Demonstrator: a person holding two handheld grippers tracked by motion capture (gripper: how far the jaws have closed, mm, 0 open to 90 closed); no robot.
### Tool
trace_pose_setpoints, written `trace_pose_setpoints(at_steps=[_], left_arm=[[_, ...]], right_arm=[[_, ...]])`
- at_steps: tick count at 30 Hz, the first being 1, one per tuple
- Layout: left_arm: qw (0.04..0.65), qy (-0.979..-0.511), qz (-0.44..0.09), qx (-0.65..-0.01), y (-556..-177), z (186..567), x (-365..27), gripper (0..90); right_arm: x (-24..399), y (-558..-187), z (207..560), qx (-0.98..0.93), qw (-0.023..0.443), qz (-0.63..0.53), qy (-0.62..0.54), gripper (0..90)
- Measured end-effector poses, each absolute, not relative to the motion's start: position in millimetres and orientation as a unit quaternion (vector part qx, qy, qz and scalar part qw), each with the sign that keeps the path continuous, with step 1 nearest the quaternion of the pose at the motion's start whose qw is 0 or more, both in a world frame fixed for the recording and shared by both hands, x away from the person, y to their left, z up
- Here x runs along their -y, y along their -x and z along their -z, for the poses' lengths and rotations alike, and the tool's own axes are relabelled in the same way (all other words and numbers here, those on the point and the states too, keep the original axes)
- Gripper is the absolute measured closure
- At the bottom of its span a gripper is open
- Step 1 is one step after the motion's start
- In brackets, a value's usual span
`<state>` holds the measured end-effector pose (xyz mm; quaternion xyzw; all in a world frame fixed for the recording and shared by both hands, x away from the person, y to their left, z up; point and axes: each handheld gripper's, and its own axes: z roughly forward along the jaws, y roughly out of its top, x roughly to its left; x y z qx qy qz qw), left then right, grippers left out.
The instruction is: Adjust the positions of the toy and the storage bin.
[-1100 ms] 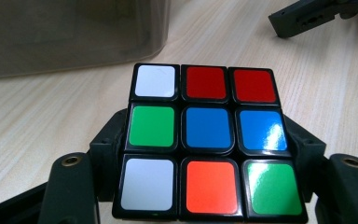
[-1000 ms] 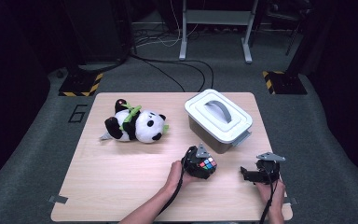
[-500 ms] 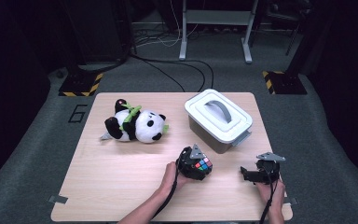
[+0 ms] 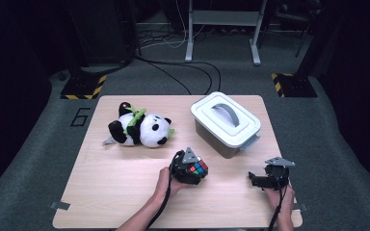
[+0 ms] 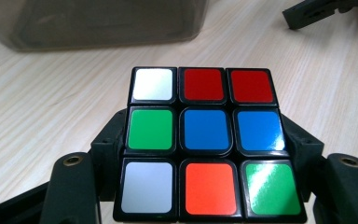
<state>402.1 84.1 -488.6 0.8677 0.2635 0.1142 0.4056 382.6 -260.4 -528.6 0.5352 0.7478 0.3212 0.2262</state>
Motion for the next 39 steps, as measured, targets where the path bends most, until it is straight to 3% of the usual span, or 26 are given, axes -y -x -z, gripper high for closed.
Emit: trace_pose_setpoints(at_steps=[15, 39], left_arm=[[0.406, -0.859, -0.130, -0.283, -398.7, 483.1, -109.1, 34.1], [0.396, -0.827, -0.176, -0.357, -403.7, 473.0, -189.3, 34.1]], right_arm=[[260.4, -382.5, 528.6, -0.748, 0.227, -0.321, -0.535, 2.7], [260.3, -382.5, 528.6, -0.748, 0.227, -0.321, -0.536, 2.7]])
